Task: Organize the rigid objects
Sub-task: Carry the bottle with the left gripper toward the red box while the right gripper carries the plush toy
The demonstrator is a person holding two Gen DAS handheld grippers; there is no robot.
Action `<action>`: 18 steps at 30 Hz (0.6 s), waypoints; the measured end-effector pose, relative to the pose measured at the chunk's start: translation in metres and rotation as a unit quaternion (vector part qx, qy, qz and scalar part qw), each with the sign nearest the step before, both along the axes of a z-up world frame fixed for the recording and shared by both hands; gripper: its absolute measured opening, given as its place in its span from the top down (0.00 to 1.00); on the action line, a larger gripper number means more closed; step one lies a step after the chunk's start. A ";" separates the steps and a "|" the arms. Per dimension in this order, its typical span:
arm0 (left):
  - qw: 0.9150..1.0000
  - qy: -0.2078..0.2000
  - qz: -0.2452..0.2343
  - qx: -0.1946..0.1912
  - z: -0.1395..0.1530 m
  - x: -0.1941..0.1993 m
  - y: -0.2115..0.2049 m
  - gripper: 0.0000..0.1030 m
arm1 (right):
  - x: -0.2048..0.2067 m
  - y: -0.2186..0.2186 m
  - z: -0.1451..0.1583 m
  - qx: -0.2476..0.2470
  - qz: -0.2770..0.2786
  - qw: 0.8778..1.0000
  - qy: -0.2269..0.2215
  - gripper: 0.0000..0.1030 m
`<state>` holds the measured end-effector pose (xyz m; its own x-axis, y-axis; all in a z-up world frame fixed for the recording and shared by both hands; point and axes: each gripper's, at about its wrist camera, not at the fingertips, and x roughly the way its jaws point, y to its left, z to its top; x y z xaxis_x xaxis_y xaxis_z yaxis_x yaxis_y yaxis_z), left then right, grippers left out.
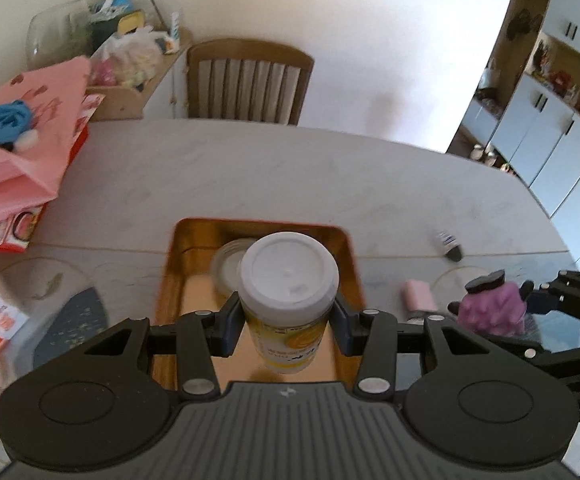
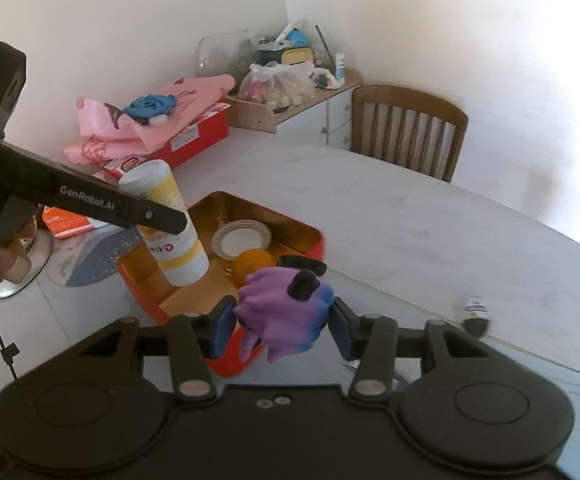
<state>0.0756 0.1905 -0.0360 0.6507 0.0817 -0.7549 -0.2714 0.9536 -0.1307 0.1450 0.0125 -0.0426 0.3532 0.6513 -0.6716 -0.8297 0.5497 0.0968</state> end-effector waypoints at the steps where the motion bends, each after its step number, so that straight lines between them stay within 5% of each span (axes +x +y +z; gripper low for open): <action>1: 1.000 0.006 -0.001 0.002 -0.003 -0.002 0.005 0.57 | -0.001 0.007 -0.001 -0.001 0.001 1.000 0.002 0.53; 18: 0.997 0.068 -0.033 0.020 -0.040 0.011 0.040 0.57 | -0.005 0.097 -0.041 -0.050 0.022 0.998 0.019 0.53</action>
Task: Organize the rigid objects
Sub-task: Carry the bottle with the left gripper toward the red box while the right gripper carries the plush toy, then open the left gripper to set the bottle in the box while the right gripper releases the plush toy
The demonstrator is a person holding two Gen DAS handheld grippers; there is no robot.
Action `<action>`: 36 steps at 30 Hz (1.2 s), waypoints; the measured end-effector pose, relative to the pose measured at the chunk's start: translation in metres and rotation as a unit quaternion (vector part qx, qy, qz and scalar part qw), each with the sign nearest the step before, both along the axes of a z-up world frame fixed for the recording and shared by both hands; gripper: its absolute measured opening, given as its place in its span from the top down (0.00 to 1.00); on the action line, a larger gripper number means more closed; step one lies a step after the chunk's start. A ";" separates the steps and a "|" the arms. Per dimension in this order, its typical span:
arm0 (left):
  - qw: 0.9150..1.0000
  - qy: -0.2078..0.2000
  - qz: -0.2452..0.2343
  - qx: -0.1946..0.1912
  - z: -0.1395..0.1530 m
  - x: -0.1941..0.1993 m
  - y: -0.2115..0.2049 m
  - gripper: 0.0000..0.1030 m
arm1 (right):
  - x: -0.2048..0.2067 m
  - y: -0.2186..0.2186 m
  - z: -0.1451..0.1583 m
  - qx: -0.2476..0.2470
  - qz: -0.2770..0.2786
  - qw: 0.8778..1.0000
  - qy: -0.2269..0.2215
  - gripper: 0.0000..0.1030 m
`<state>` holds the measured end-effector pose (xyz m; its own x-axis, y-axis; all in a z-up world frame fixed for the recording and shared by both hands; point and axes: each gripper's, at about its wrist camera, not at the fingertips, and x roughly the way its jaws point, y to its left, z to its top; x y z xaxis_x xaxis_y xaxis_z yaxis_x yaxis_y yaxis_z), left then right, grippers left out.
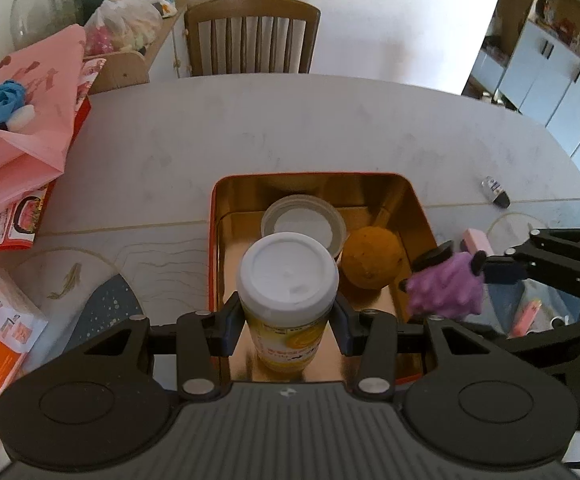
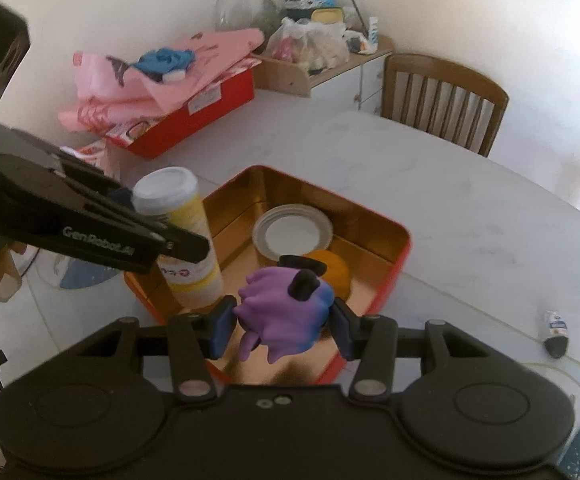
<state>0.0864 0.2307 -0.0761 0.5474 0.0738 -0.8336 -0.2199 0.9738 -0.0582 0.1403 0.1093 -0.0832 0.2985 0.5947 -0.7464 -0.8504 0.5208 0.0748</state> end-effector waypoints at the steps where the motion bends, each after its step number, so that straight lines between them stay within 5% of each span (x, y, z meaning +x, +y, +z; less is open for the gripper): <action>1: 1.000 0.002 0.000 0.000 -0.002 0.001 0.001 0.57 | 0.000 0.004 -0.002 -0.003 0.002 1.000 -0.001 0.53; 28: 1.000 -0.007 0.007 0.010 -0.018 0.058 0.024 0.57 | 0.011 0.029 -0.039 -0.047 -0.003 0.999 0.008 0.53; 36: 1.000 -0.002 0.019 0.017 -0.024 0.072 0.028 0.57 | 0.007 0.023 -0.036 -0.046 -0.003 0.999 0.016 0.46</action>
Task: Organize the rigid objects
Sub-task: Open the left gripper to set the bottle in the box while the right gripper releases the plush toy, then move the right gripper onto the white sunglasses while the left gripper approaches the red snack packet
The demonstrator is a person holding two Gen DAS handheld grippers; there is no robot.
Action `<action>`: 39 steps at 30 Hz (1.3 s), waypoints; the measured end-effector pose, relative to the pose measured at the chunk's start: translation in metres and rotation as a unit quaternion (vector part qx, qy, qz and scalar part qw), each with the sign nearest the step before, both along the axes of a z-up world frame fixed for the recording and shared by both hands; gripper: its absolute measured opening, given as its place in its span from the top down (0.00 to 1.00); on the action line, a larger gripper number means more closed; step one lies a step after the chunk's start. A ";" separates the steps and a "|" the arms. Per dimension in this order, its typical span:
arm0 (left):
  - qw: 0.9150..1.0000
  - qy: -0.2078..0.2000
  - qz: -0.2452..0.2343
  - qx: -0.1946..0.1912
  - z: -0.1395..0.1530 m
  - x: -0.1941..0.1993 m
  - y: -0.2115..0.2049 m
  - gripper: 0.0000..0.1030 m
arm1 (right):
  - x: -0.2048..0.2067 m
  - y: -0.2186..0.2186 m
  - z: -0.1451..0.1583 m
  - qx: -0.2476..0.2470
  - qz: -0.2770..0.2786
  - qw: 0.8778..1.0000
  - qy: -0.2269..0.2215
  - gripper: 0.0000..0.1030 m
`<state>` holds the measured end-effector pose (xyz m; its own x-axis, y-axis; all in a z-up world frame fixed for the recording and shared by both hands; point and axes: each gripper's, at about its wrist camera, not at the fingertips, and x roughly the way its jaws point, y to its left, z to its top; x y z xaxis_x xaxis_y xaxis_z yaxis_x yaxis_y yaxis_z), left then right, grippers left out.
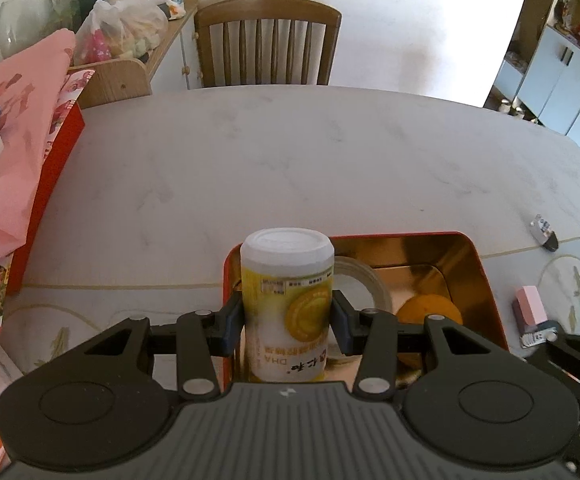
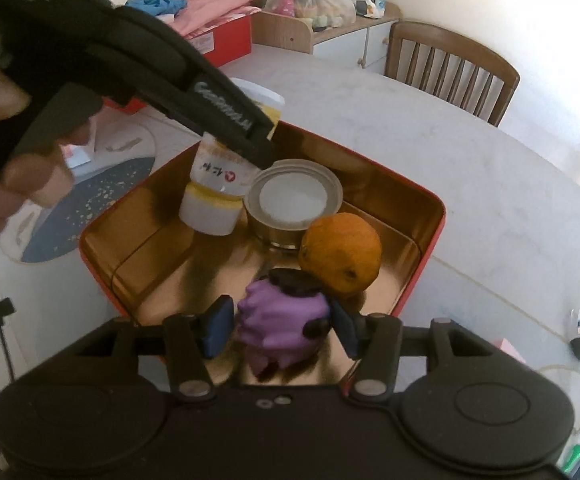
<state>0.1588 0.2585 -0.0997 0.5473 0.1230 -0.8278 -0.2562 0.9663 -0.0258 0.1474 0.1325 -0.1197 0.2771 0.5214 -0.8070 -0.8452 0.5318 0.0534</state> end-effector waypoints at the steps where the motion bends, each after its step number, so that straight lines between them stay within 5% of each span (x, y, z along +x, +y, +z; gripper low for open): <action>1: 1.000 0.002 -0.001 0.002 -0.001 0.002 0.000 0.57 | -0.001 -0.002 0.001 0.003 0.001 1.000 0.002 0.45; 4: 1.000 0.013 -0.004 0.006 -0.009 0.006 -0.001 0.57 | -0.007 -0.009 0.008 0.016 0.001 1.000 0.000 0.34; 20: 1.000 0.018 -0.009 0.022 -0.010 -0.001 -0.011 0.57 | -0.013 -0.048 0.040 0.070 -0.037 0.997 0.021 0.26; 39: 1.000 -0.024 -0.007 -0.001 0.025 -0.053 -0.060 0.43 | -0.021 -0.176 0.075 0.112 -0.111 0.988 0.001 0.15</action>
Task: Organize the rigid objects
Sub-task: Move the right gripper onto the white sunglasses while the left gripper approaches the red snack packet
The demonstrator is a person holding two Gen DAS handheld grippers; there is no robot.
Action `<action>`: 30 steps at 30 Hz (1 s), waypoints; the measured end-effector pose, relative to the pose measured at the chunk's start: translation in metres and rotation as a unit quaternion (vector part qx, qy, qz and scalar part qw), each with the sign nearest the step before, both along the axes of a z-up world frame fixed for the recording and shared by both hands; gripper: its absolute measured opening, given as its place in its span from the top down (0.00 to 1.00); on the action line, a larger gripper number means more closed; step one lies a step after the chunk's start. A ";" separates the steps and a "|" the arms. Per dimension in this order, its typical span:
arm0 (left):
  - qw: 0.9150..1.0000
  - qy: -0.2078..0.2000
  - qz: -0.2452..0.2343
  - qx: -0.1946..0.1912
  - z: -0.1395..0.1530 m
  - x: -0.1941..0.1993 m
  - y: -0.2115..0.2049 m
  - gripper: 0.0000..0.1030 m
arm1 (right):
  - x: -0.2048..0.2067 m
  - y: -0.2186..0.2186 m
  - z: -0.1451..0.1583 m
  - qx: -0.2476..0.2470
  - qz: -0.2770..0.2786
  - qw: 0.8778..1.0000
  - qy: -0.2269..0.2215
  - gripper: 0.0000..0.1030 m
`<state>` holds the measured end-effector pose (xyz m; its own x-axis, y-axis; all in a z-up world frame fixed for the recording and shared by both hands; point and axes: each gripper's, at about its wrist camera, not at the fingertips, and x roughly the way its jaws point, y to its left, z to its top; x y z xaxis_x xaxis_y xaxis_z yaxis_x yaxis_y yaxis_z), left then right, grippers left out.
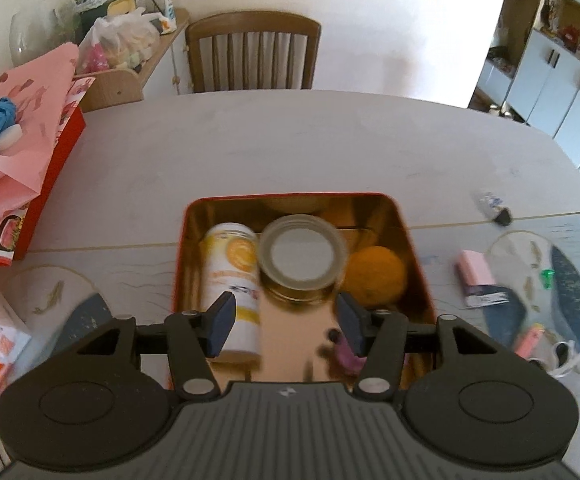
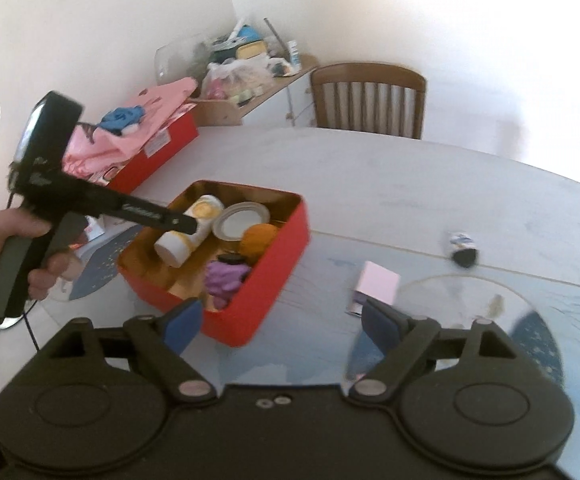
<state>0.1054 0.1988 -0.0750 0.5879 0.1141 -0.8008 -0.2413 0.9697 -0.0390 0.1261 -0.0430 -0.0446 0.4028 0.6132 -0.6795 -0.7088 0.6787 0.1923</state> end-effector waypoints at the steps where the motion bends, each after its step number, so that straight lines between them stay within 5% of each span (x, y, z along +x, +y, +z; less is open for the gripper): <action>1: 1.000 -0.003 -0.002 -0.002 0.002 -0.002 -0.005 0.40 | 0.001 -0.008 0.000 -0.001 -0.006 1.000 -0.002 0.14; 8: 1.000 -0.019 -0.014 -0.003 0.013 -0.010 -0.049 0.37 | 0.008 -0.057 -0.009 -0.008 -0.020 1.000 0.004 0.11; 13: 0.999 -0.029 -0.022 -0.012 0.016 -0.012 -0.084 0.22 | 0.011 -0.081 -0.022 -0.028 -0.015 0.999 0.008 0.10; 30: 0.998 0.008 -0.053 -0.031 -0.025 -0.014 -0.191 0.22 | 0.039 -0.127 -0.063 -0.093 0.070 0.993 -0.008 0.14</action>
